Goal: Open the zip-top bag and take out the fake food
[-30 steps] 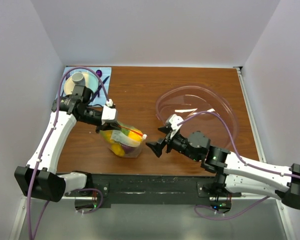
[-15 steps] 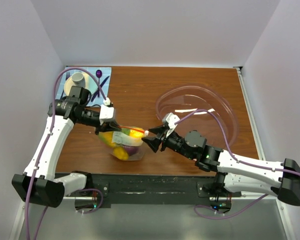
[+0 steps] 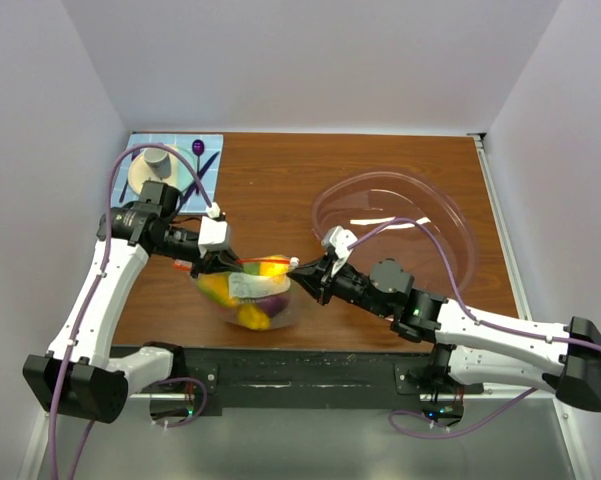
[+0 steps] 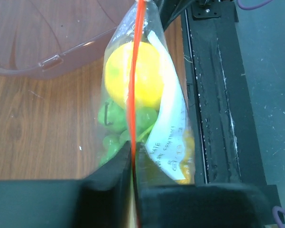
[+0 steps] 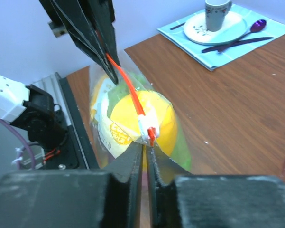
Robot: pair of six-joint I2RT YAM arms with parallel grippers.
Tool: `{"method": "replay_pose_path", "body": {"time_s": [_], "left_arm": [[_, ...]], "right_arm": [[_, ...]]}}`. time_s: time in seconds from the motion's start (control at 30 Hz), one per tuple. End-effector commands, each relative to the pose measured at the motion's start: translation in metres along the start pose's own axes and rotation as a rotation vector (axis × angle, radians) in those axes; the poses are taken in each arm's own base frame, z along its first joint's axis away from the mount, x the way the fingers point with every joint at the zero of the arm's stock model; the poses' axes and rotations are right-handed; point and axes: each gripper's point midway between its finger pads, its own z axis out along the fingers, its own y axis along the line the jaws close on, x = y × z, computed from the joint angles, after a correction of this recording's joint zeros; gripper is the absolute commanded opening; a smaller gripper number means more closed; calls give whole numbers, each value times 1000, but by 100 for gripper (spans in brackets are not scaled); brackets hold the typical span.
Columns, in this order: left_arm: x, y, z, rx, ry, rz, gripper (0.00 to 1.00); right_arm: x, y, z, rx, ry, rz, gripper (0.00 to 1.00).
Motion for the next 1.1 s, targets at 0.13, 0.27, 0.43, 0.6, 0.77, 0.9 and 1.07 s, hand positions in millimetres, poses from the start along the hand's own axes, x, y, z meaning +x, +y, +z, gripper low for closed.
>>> {"method": "replay_pose_path", "body": {"time_s": [0.13,0.27,0.43,0.6,0.77,0.9,1.07], "left_arm": [[-38,-7,3,39,-176,24,73],[-66,-10,8,90,-254,41,75],[-60,-15,25,139,-248,-1,74],[-50,-3,39,117,-212,31,75],[-46,11,45,116,-195,33,74],[-45,13,47,152,-172,28,56],[-35,3,48,229,-139,10,25]], "right_arm": [[-24,25,15,-107,-28,8,1],[-18,28,20,-126,-8,26,0],[-15,33,23,-149,3,35,0],[-15,39,24,-181,21,41,0],[-15,46,23,-216,34,48,0],[-14,47,20,-218,49,43,0],[-18,43,15,-199,43,21,0]]}}
